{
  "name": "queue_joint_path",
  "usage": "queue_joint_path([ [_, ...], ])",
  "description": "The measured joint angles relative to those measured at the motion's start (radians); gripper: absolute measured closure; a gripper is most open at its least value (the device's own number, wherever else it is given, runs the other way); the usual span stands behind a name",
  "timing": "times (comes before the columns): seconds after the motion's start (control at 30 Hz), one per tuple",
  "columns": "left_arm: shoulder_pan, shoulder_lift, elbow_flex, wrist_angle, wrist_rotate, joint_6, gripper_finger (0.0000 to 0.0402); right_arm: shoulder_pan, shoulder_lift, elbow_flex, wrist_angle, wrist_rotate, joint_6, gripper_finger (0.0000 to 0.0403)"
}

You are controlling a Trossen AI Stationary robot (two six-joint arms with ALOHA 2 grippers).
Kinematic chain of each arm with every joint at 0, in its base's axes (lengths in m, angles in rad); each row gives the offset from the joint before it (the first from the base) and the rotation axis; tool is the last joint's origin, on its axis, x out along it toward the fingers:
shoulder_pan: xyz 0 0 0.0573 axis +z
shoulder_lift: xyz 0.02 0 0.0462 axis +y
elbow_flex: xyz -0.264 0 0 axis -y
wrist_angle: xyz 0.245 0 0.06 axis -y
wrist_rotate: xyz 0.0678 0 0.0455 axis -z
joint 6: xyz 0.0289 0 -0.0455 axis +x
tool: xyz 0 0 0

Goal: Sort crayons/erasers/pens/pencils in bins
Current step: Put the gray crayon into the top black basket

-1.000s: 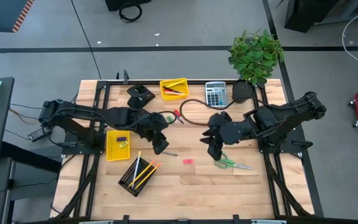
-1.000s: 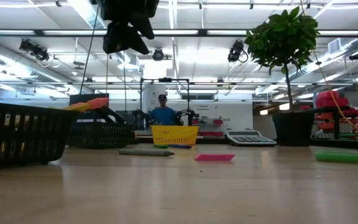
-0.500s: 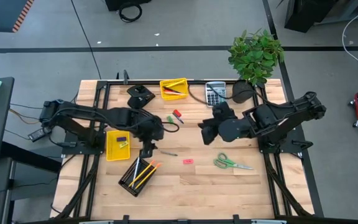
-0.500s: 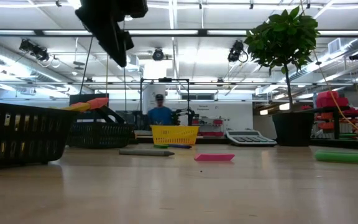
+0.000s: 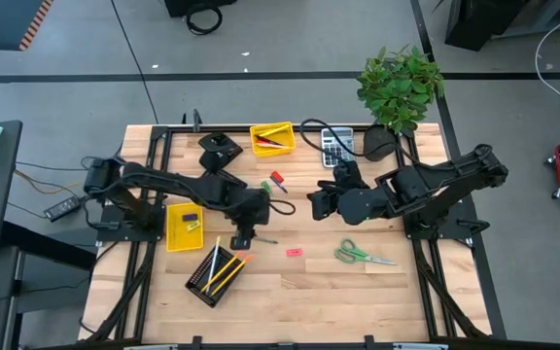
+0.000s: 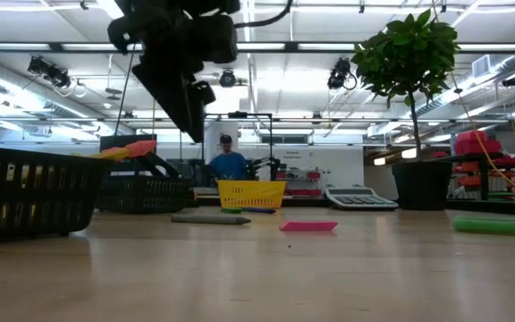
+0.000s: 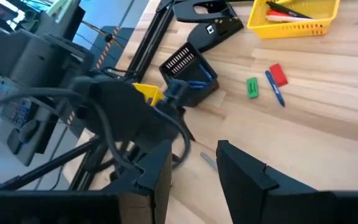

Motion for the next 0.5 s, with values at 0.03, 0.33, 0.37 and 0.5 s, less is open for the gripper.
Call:
queue_joint_path([
  [0.03,0.000,0.009,0.000,0.014,0.007,0.038,0.0191,0.000,0.000,0.000,0.000,0.000,0.000,0.0270],
  [0.33,0.000,0.085,0.000,0.110,0.042,0.109,0.0218,0.000,0.000,0.000,0.000,0.000,-0.015,0.0270],
  [0.37,-0.001,0.094,0.000,0.110,0.042,0.096,0.0221,0.000,0.000,0.000,-0.001,0.000,-0.025,0.0270],
  [0.5,-0.017,0.133,0.000,0.115,0.041,0.069,0.0232,0.000,0.000,0.000,-0.003,0.000,-0.089,0.0270],
])
